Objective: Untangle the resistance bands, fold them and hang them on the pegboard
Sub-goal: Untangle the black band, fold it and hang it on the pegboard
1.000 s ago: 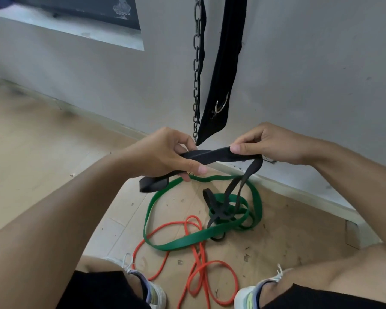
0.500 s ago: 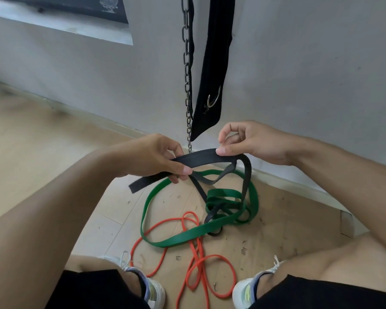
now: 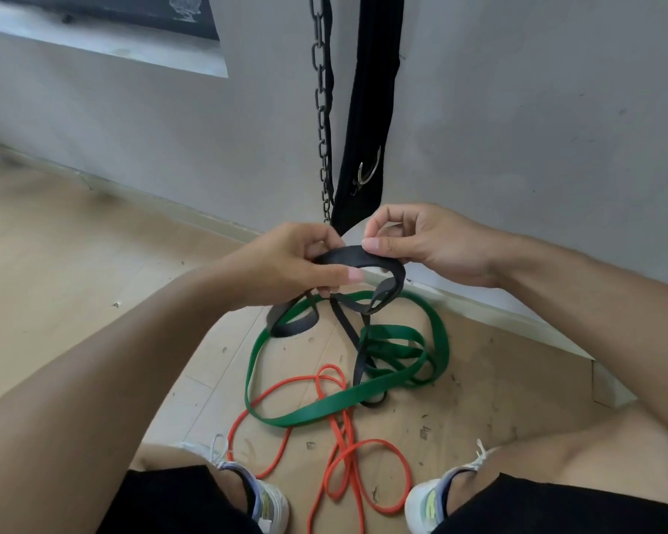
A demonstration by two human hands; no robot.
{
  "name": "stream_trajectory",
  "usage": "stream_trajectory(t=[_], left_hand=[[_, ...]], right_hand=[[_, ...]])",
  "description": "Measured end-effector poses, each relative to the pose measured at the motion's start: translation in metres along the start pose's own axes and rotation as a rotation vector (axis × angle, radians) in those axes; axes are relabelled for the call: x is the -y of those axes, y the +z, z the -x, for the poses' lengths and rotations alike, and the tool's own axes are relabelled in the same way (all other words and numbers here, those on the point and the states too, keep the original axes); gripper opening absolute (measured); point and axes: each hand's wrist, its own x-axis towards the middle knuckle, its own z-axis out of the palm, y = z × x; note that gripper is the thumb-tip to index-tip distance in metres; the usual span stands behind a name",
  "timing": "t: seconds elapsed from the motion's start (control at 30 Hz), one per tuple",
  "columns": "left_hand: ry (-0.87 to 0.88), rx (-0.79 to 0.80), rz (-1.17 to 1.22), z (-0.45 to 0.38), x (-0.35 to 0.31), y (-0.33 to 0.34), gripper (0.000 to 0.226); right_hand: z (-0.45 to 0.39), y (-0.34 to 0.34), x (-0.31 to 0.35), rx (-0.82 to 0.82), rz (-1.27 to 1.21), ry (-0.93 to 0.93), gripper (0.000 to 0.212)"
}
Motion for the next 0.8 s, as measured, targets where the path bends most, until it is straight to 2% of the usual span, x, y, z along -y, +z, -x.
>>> stream_trajectory(t=[0.1,0.17,0.23,0.33,0.43,0.5,0.57,0.7,0.8], left_hand=[[0.061,-0.032,-0.016,-0.003,0.0,-0.002,0.061],[0.073,-0.056,-0.041,-0.003,0.001,-0.002,0.059],[0.093,-0.078,-0.043,-0.003,0.001,-0.001,0.052],[0.161,-0.133,0.053,-0.004,-0.001,0.0,0.025],[0.194,-0.183,0.107,-0.003,-0.005,-0.003,0.022],[0.181,-0.187,0.147,0.0,-0.008,-0.007,0.022],[0.158,-0.189,0.165,0.003,-0.01,-0.011,0.028],[0.106,-0.203,0.127,0.004,-0.009,-0.011,0.054],[0.079,-0.183,0.038,0.002,-0.011,-0.003,0.06]], right_hand=[[0.001,-0.001,0.004,0.014,-0.019,-0.001,0.014],[0.003,-0.003,0.004,0.073,-0.017,0.019,0.034],[0.004,-0.003,0.0,0.115,0.088,0.04,0.044],[0.001,0.005,-0.012,0.114,0.335,0.047,0.028],[-0.003,0.007,-0.018,0.033,0.361,0.007,0.007],[-0.003,0.002,-0.012,-0.036,0.333,-0.016,0.009],[0.001,-0.003,-0.001,-0.073,0.372,-0.054,0.021],[0.012,-0.003,0.017,-0.066,0.516,-0.122,0.042],[0.018,0.007,0.025,-0.047,0.52,-0.159,0.035]])
